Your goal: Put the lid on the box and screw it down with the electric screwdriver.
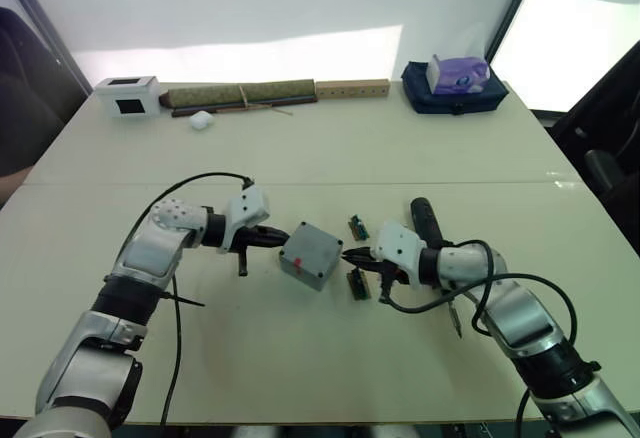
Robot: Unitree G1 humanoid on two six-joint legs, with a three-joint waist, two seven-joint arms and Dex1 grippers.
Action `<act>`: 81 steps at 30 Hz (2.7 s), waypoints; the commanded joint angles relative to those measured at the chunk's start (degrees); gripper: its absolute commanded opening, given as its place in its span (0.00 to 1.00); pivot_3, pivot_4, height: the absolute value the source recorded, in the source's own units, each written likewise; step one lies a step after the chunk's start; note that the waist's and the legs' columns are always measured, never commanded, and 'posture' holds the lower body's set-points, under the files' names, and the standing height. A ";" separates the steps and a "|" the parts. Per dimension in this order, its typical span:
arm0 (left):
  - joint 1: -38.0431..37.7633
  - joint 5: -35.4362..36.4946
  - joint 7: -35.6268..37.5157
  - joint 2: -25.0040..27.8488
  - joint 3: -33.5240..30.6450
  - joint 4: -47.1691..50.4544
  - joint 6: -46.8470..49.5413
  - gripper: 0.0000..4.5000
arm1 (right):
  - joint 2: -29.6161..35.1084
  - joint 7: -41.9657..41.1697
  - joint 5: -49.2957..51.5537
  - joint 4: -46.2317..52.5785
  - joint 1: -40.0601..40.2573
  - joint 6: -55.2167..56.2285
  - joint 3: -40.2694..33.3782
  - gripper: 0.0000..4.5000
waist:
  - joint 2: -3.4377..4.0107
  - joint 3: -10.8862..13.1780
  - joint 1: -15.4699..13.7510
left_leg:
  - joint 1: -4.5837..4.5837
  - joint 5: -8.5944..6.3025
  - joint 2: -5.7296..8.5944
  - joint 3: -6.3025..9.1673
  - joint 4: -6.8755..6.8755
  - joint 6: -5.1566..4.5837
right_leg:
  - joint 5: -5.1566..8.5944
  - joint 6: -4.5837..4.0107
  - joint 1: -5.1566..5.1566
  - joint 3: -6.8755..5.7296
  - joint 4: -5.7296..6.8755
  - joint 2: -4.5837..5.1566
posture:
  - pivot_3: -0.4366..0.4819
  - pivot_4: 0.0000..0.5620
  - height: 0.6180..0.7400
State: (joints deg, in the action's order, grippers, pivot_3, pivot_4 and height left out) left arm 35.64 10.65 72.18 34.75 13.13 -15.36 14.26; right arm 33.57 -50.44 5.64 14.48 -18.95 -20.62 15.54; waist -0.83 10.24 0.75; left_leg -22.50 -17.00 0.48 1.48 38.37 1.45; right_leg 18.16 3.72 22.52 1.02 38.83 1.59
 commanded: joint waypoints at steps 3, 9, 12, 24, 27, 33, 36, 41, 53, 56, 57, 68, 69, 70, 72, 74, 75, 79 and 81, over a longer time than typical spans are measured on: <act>-0.68 1.03 2.98 0.89 0.11 3.25 0.34 0.00 | -1.61 -1.96 0.64 -0.98 -2.34 0.06 1.70 0.02 | 0.00 0.00 0.05 | 0.00 0.01 0.00 0.00 0.07 0.02 | 0.00 0.00 0.04 0.01 0.13 0.00 | 0.48 0.27 1.00; -1.90 2.19 4.26 1.51 -0.41 6.46 2.88 0.00 | -2.55 -4.91 0.55 -2.99 -4.33 0.60 4.14 0.02 | 0.00 0.00 0.10 | -0.01 0.00 0.00 0.01 0.46 0.00 | 0.00 -0.01 -0.03 0.01 0.37 -0.02 | 0.48 0.27 1.00; -2.76 2.43 4.71 2.20 -0.75 8.13 3.94 0.00 | -2.83 -5.99 0.29 -4.06 -5.15 1.16 4.85 0.02 | 0.00 0.00 0.11 | 0.00 -0.01 -0.01 0.02 0.57 -0.02 | 0.00 0.00 -0.08 0.00 0.41 -0.01 | 0.48 0.27 1.00; -6.73 4.48 5.35 5.31 -2.77 14.36 8.23 0.00 | -4.24 -8.99 0.42 -4.23 -6.26 0.94 6.39 0.02 | 0.00 0.00 0.20 | -0.01 -0.02 -0.03 0.03 0.57 -0.04 | 0.00 0.00 -0.05 0.01 0.41 -0.02 | 0.48 0.27 1.00; -7.53 4.82 5.39 5.65 -2.88 15.75 8.89 0.00 | -4.36 -9.59 0.51 -3.74 -6.24 0.66 6.53 0.02 | 0.00 0.00 0.14 | -0.01 -0.02 -0.03 0.03 0.58 -0.04 | 0.00 0.00 -0.06 0.00 0.41 -0.01 | 0.48 0.27 1.00; -9.41 4.88 5.82 6.73 -2.62 17.84 9.49 0.00 | -4.49 -10.30 0.62 -2.77 -6.20 0.07 6.93 0.02 | 0.01 0.00 0.15 | -0.01 -0.03 -0.03 0.03 0.57 -0.04 | 0.00 0.00 -0.05 0.01 0.41 -0.01 | 0.48 0.27 1.00; -9.76 4.82 5.91 7.01 -2.68 17.96 9.49 0.00 | -4.55 -10.37 0.59 -2.71 -6.32 -0.01 6.91 0.02 | 0.01 0.00 0.13 | -0.01 -0.03 -0.03 0.03 0.57 -0.04 | 0.00 0.00 -0.06 0.01 0.41 -0.01 | 0.48 0.27 1.00; -10.73 3.84 5.83 7.71 -2.63 17.55 8.61 0.00 | -4.55 -10.54 0.28 -2.98 -6.50 0.34 6.93 0.02 | 0.01 0.00 0.16 | -0.01 -0.03 -0.03 0.03 0.57 -0.05 | 0.00 0.00 -0.05 0.00 0.41 -0.01 | 0.48 0.27 1.00; -13.00 9.03 5.76 13.00 -8.70 23.02 12.20 0.00 | 1.34 -10.14 4.74 7.19 -4.04 -4.36 -0.79 0.02 | 0.02 0.01 0.10 | -0.04 -0.03 -0.04 0.04 0.56 -0.05 | 0.00 0.00 -0.03 0.01 0.40 0.04 | 0.48 0.27 1.00; -13.24 10.84 5.51 14.71 -10.49 24.87 13.45 0.00 | 2.91 -9.34 7.97 12.49 -2.94 -8.59 -4.05 0.02 | 0.02 0.01 0.05 | -0.04 -0.03 -0.04 0.05 0.56 -0.05 | 0.00 -0.01 -0.04 0.00 0.40 0.06 | 0.48 0.27 1.00; -13.30 11.13 5.36 14.96 -10.61 25.15 13.61 0.00 | 3.17 -9.15 8.34 13.13 -2.75 -9.25 -4.36 0.02 | 0.02 0.01 0.05 | -0.04 -0.03 -0.04 0.06 0.55 -0.05 | 0.00 -0.01 -0.06 -0.01 0.37 0.06 | 0.48 0.27 1.00; -8.10 18.81 3.25 14.68 -12.80 33.06 18.50 0.00 | 4.13 0.12 13.95 19.69 9.74 -19.30 -12.10 0.44 | 0.02 0.02 0.08 | -0.05 -0.04 -0.04 0.07 0.55 -0.07 | 0.00 -0.01 -0.11 -0.03 0.31 0.09 | 0.48 0.27 1.00; -7.87 19.31 3.01 14.60 -12.81 33.43 18.99 0.00 | 4.09 0.99 13.32 19.30 9.98 -18.99 -11.66 0.55 | 0.02 0.02 0.33 | -0.04 -0.04 -0.04 0.05 0.55 -0.07 | 0.00 -0.01 -0.10 -0.01 0.32 0.08 | 0.48 0.27 1.00; -7.77 19.52 2.80 14.62 -12.73 33.56 19.25 0.00 | 4.13 1.54 13.02 19.01 10.19 -18.85 -11.23 0.65 | 0.02 0.02 0.45 | -0.03 -0.04 -0.04 0.05 0.55 -0.07 | 0.00 -0.01 -0.09 0.00 0.33 0.05 | 0.48 0.27 1.00; -7.70 19.80 2.46 14.75 -12.60 33.70 19.52 0.00 | 4.38 2.10 12.90 18.79 10.41 -18.63 -10.69 0.83 | 0.03 0.03 0.32 | -0.01 -0.04 -0.06 0.05 0.53 -0.07 | 0.00 -0.01 -0.08 0.00 0.34 -0.01 | 0.48 0.27 1.00; -7.83 19.58 2.41 14.80 -12.27 33.41 19.12 0.00 | 4.08 2.54 13.47 18.53 10.94 -18.60 -10.56 0.86 | 0.03 0.03 0.12 | -0.02 -0.04 -0.07 0.06 0.52 -0.07 | 0.00 -0.01 -0.08 -0.02 0.34 -0.04 | 0.48 0.27 1.00; -8.23 19.66 2.27 14.54 -11.96 33.79 19.03 0.00 | 3.36 3.79 12.68 17.32 11.28 -18.13 -10.18 0.86 | 0.03 0.03 0.07 | -0.02 -0.04 -0.07 0.06 0.52 -0.07 | 0.00 -0.01 -0.09 -0.01 0.34 -0.03 | 0.48 0.27 1.00; -9.75 20.44 1.64 13.69 -11.38 35.79 19.25 0.00 | 2.52 6.19 11.38 14.46 11.96 -18.00 -9.00 0.86 | 0.03 0.03 0.01 | -0.02 -0.04 -0.06 0.04 0.55 -0.07 | 0.00 -0.01 -0.12 -0.01 0.32 0.00 | 0.48 0.27 1.00; -10.35 20.23 1.48 13.58 -11.25 36.12 18.89 0.00 | 2.80 6.06 11.87 14.53 12.57 -18.65 -8.47 0.86 | 0.03 0.03 -0.01 | -0.02 -0.04 -0.05 0.04 0.55 -0.07 | 0.00 -0.01 -0.12 -0.01 0.32 0.01 | 0.48 0.27 1.00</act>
State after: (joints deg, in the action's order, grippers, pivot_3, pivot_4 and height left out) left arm 25.10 30.10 73.92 48.22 1.90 19.13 33.48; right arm 35.96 -44.40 17.35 27.85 -6.51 -39.58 6.69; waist -0.80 10.27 0.74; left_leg -22.52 -17.04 0.43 1.52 38.92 1.38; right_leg 18.16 3.71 22.41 1.01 39.15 1.59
